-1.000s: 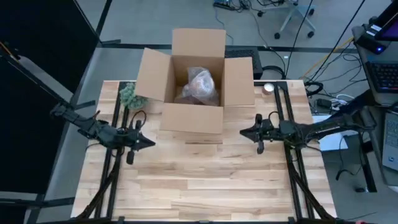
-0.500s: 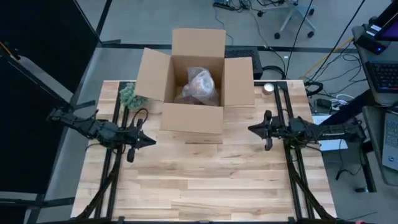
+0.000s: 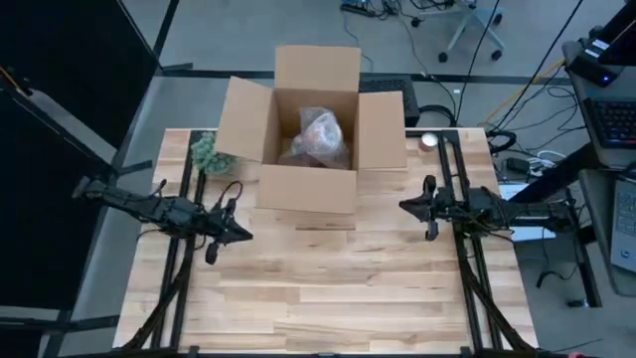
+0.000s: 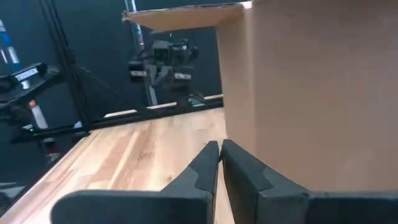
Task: Wrap mug
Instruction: Return to Home Position
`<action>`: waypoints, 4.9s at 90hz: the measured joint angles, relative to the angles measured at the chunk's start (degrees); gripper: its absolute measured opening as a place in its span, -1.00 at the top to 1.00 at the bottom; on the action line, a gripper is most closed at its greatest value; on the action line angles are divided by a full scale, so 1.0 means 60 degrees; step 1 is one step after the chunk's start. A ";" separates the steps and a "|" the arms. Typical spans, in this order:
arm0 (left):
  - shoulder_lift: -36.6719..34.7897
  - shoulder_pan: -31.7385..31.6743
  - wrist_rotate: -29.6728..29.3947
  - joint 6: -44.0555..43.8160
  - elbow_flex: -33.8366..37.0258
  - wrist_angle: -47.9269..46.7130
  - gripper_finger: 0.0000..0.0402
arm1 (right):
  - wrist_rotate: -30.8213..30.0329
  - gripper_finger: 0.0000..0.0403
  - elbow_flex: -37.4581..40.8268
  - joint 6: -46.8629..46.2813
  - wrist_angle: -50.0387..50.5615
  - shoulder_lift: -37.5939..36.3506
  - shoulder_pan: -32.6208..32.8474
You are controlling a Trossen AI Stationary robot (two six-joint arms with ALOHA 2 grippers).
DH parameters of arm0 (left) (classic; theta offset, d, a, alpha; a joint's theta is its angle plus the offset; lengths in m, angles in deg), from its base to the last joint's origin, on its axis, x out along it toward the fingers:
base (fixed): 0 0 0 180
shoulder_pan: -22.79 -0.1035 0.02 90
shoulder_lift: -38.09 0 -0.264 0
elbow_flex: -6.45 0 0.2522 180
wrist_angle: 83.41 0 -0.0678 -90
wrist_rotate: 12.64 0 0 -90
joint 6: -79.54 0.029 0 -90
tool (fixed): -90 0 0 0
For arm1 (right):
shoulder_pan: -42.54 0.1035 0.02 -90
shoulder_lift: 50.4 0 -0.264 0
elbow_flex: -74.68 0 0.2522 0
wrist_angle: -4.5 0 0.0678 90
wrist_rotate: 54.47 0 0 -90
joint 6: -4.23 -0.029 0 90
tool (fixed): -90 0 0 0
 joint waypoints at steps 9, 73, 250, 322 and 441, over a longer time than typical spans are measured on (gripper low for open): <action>-0.0004 -0.0195 0.0007 0.0000 0.0181 -0.0003 0.98 | 0.0002 0.96 -0.0002 0.0179 -0.0002 0.0002 -0.0007; -0.1252 -0.1220 0.0955 0.0766 0.0567 0.0240 0.98 | 0.0011 0.96 -0.0007 0.0230 -0.0022 0.0208 -0.0004; -0.1428 -0.3316 0.0164 0.0764 0.0571 -0.0117 0.98 | 0.0015 0.96 -0.0011 0.0230 -0.0025 0.0211 -0.0004; -0.1428 -0.3316 0.0168 0.0765 0.0575 -0.0117 0.98 | 0.0015 0.96 -0.0011 0.0230 -0.0025 0.0211 0.0000; -0.1424 -0.3316 0.0167 0.0765 0.0575 -0.0117 0.98 | 0.0015 0.96 -0.0011 0.0228 -0.0025 0.0211 -0.0001</action>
